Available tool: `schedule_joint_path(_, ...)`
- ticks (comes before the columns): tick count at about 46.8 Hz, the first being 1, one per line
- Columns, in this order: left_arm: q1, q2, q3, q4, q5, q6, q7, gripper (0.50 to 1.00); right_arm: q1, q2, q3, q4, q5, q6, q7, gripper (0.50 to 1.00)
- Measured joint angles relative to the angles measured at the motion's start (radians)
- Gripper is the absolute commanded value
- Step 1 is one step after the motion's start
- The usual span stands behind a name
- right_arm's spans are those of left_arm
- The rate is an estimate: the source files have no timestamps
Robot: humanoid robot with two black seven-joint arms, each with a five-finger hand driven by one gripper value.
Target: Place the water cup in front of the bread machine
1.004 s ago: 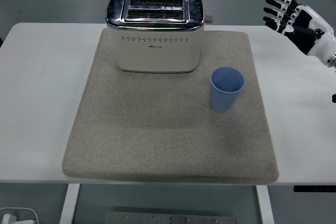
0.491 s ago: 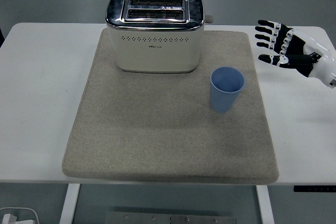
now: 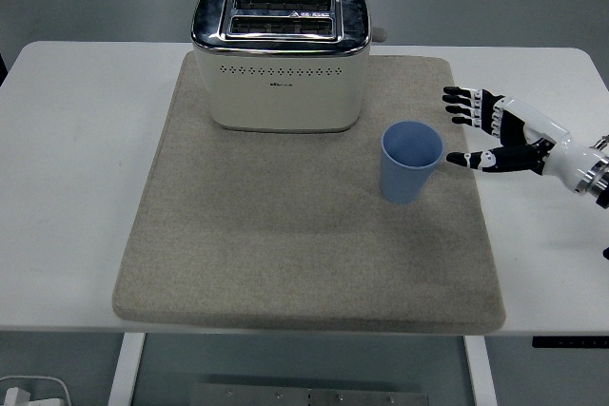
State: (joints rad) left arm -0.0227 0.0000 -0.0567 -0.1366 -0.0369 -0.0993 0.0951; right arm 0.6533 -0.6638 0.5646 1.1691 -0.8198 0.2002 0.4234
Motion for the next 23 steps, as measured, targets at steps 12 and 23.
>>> schedule_joint_path(12,0.0,0.0,0.0,0.0,0.0,0.0,0.0,1.0,-0.025,-0.008,-0.001,0.054,-0.001,-0.033,0.002,0.938)
schedule_joint_path(23,0.0,0.0,0.0,0.0,0.0,0.0,0.0,1.0,-0.032,0.002,-0.002,0.071,-0.001,-0.051,0.001,0.94)
